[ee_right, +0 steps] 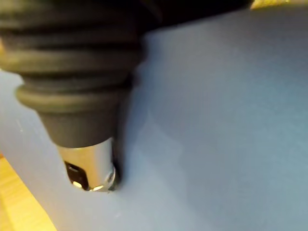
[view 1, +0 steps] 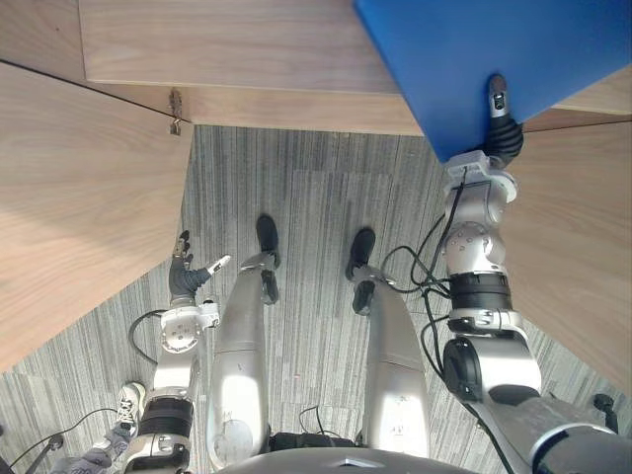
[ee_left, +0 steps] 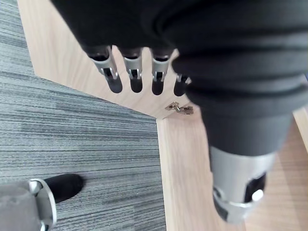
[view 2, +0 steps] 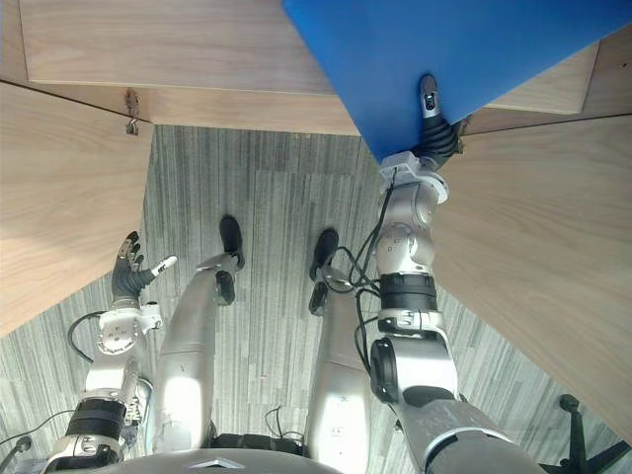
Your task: Walk over to the cabinet, pick up the folder, carry it to the office cabinet, place the folder inside the office cabinet, then close the office cabinet door
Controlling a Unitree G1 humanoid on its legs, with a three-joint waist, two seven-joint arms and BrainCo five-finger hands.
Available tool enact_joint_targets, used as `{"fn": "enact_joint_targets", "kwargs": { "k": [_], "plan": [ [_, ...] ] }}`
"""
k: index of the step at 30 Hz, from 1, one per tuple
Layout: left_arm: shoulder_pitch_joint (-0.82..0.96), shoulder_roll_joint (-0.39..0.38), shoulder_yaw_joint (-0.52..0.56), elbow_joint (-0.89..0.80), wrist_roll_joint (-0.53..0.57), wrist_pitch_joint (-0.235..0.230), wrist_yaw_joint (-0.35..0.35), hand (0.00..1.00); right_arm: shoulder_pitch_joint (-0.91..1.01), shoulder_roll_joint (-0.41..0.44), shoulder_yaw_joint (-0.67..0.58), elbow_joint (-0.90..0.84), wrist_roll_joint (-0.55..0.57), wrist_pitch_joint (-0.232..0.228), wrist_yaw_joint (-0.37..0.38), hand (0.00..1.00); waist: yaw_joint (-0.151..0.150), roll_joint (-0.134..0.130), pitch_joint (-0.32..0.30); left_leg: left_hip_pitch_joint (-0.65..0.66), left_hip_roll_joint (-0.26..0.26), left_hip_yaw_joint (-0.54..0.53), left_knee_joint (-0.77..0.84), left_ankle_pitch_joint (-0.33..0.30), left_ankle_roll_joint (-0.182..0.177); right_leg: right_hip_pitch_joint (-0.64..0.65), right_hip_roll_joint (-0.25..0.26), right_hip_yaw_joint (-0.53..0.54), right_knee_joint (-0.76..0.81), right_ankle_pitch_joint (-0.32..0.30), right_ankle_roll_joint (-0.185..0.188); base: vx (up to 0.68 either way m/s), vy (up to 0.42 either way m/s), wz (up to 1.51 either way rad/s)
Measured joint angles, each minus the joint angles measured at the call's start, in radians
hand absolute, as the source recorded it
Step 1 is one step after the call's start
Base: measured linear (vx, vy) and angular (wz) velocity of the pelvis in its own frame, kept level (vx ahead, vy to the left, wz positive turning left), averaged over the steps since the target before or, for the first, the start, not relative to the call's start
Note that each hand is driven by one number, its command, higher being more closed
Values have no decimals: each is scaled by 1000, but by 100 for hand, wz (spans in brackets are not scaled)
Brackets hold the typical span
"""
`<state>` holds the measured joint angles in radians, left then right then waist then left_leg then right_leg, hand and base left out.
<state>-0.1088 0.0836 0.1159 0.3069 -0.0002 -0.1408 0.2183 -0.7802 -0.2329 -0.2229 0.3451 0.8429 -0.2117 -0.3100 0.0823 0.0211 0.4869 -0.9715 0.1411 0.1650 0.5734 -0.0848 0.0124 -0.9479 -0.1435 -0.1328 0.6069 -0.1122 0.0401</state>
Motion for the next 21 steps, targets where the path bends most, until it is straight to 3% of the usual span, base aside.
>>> {"fn": "enact_joint_targets", "kwargs": {
  "k": [8, 13, 21],
  "plan": [
    [-76, -15, -12, 38, -37, 20, 24, 0, -71, 48, -34, 33, 137, -3, -51, 100, -8, 1, -7, 12, -9, 1, -39, 26, -3, 10, -6, -13, -23, 13, -5, 15, -4, 4],
    [-142, -25, -21, 84, -38, 41, 52, 0, -146, 108, -38, 70, 175, -21, -124, 100, -25, 3, -13, 19, -11, 3, -73, 53, -3, 18, 0, -17, -64, 41, -6, 2, 0, -1],
    [-235, -56, -30, 156, -42, 63, 96, 0, -261, 145, -97, 117, 176, -20, -206, 100, -25, 4, -13, 39, -11, 4, -117, 76, -3, 40, 8, -24, -105, 63, -11, 3, -2, 0]
  ]
}}
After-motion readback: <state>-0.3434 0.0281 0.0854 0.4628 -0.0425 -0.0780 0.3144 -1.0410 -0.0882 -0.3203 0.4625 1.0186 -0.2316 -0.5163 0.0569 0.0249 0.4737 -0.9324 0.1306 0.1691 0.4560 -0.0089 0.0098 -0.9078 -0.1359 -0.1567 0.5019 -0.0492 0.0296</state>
